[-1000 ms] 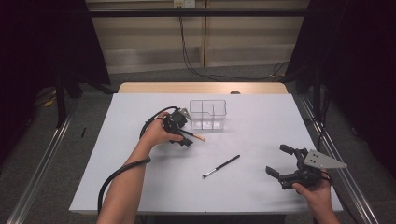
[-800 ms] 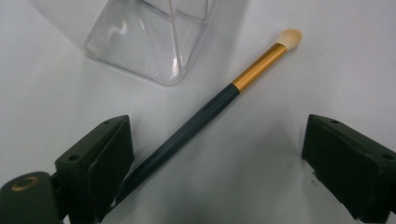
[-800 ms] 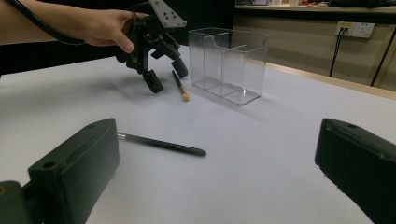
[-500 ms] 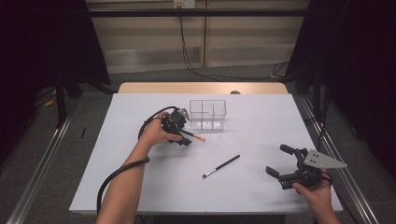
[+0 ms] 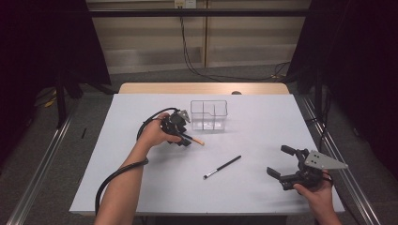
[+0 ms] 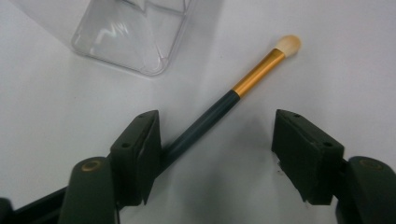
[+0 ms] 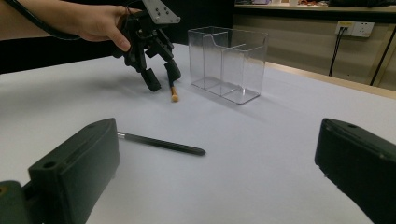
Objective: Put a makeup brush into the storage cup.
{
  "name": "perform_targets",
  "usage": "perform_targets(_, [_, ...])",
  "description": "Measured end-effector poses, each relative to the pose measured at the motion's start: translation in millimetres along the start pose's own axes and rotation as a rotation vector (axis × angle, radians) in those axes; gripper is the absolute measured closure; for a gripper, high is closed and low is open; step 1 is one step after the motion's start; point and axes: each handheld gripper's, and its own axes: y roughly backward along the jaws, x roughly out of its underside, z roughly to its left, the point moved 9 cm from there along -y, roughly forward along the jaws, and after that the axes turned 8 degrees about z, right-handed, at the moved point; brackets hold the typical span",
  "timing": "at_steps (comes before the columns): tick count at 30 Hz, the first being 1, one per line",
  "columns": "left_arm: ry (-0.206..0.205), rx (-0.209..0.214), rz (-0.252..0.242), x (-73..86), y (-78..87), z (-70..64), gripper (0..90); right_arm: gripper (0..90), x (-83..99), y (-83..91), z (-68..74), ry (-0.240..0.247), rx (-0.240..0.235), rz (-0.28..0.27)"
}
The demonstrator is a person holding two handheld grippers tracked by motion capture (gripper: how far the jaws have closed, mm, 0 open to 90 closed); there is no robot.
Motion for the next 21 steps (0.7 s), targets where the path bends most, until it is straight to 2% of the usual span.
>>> perform_targets(4, [-0.019, 0.010, 0.017, 1.4, 2.7, -3.8, 46.7, 0.0, -0.1, -0.4, 0.6, 0.002, 0.000, 0.002])
perform_targets(5, [-0.032, 0.012, 0.038, 1.9, 4.0, -6.3, 49.7, 0.0, -0.1, -0.4, 0.7, 0.003, 0.000, 0.002])
perform_targets(8, [-0.039, 0.014, 0.058, 1.3, 4.7, -10.1, 56.7, 0.0, -0.2, -0.4, 0.7, 0.003, 0.001, 0.003])
perform_targets(17, [-0.049, 0.017, 0.068, 1.1, 5.1, -14.4, 64.9, 0.0, -0.3, 0.2, 0.6, 0.006, 0.002, 0.003])
perform_targets(21, [-0.049, 0.023, 0.087, 1.0, 5.5, -17.6, 71.8, 0.0, -0.1, 0.3, 0.3, 0.006, 0.003, 0.003])
